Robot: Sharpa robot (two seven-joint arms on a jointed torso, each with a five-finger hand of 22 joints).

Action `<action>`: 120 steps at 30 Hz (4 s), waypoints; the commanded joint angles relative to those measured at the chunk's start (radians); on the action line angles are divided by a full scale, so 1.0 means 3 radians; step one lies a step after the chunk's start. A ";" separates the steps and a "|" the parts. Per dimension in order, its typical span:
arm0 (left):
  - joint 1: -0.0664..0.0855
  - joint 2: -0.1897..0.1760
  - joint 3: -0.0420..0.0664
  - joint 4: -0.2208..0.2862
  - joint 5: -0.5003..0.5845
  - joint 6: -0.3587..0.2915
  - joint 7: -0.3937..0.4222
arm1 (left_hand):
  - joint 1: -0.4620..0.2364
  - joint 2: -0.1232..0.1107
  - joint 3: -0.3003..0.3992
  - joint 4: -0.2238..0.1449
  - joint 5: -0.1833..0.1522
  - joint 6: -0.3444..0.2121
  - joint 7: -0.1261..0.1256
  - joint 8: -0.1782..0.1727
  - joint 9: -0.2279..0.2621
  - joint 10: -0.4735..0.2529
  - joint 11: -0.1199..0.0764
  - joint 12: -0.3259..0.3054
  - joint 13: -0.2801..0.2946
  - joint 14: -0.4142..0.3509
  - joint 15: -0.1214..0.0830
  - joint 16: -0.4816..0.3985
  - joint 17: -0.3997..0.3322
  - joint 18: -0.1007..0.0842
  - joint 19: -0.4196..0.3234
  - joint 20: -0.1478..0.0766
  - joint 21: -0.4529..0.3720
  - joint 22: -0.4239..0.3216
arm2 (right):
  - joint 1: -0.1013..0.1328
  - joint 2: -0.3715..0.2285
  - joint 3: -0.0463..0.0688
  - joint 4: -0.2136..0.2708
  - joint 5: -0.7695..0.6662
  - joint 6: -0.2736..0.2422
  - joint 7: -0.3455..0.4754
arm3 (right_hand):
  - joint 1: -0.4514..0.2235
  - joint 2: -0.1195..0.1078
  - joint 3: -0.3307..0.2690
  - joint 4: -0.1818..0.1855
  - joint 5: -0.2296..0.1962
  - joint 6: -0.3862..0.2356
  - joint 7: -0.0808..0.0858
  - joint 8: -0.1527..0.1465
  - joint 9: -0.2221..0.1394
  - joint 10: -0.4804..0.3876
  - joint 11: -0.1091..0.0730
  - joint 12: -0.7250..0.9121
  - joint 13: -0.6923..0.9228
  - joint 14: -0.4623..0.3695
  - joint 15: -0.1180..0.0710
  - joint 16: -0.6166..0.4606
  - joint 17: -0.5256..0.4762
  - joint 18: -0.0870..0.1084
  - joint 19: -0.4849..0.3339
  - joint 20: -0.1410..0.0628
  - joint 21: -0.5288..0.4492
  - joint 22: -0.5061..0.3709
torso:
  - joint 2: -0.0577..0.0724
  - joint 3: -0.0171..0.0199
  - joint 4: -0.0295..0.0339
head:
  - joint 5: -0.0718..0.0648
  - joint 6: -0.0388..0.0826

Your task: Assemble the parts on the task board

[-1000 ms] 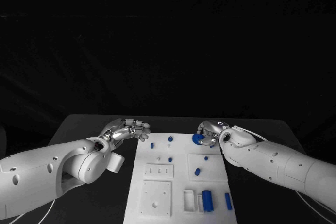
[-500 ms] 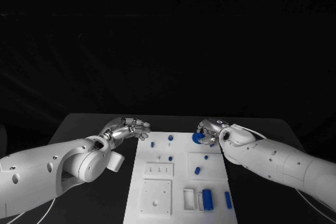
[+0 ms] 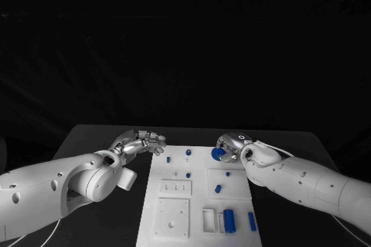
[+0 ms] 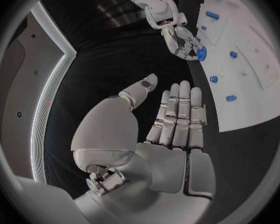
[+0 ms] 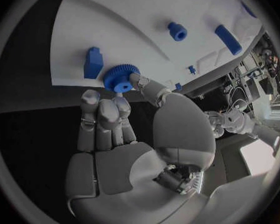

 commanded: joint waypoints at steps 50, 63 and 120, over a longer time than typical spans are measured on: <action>0.0004 0.0083 0.0004 -0.0059 0.0001 0.0086 0.0028 | -0.0039 0.0007 -0.0011 0.0016 -0.0022 -0.0003 0.0021 -0.0026 0.0009 0.0009 0.0014 -0.0024 0.0004 0.0019 0.0005 -0.0030 0.0008 0.0037 -0.0012 0.0009 -0.0017 -0.0004 | -0.0091 0.0545 -0.0057 0.0180 -0.0450 -0.0269 -0.0171 | -0.0025 -0.0064 0.0100 0.0043 -0.0159 0.0216 0.0057 -0.0010 0.0066 0.0051 -0.0014 0.0017 0.0001 0.0011 -0.0042 -0.0020 0.0042 0.0094 0.0061 -0.0028 0.0000 0.0021 | 0.0003 0.0005 0.0002 | 0.0105 0.0033; 0.0004 0.0104 0.0004 -0.0072 0.0019 0.0116 0.0029 | -0.0039 0.0008 -0.0011 0.0015 -0.0023 -0.0006 0.0023 -0.0029 0.0010 0.0008 0.0015 -0.0029 0.0004 0.0019 0.0005 -0.0032 0.0009 0.0038 -0.0013 0.0009 -0.0018 -0.0004 | -0.0119 0.0640 -0.0079 0.0037 -0.0475 -0.0275 -0.0212 | -0.0026 -0.0119 0.0065 0.0038 -0.0306 0.0069 0.0107 -0.0105 0.0031 -0.0047 0.0032 -0.0099 -0.0070 0.0012 0.0002 -0.0051 0.0049 0.0094 0.0053 -0.0024 -0.0026 0.0022 | 0.0002 0.0004 0.0000 | 0.0101 0.0037; -0.0001 0.0050 -0.0001 -0.0205 0.0020 0.0134 0.0050 | -0.0034 0.0014 -0.0008 0.0009 -0.0025 -0.0010 0.0024 -0.0037 0.0015 0.0013 0.0016 -0.0046 0.0007 0.0023 0.0005 -0.0042 0.0016 0.0039 -0.0014 0.0008 -0.0020 -0.0004 | -0.0096 -0.0533 0.0140 0.0193 0.0969 0.0155 0.0839 | -0.0135 0.0038 -0.0842 -0.0361 -0.0055 -0.0243 0.0215 -0.0257 0.0002 -0.0237 0.0138 -0.0153 -0.0115 -0.0021 0.0101 -0.0136 0.0135 0.0094 -0.0028 0.0015 -0.0127 0.0062 | -0.0073 0.0124 -0.0204 | 0.0168 0.0030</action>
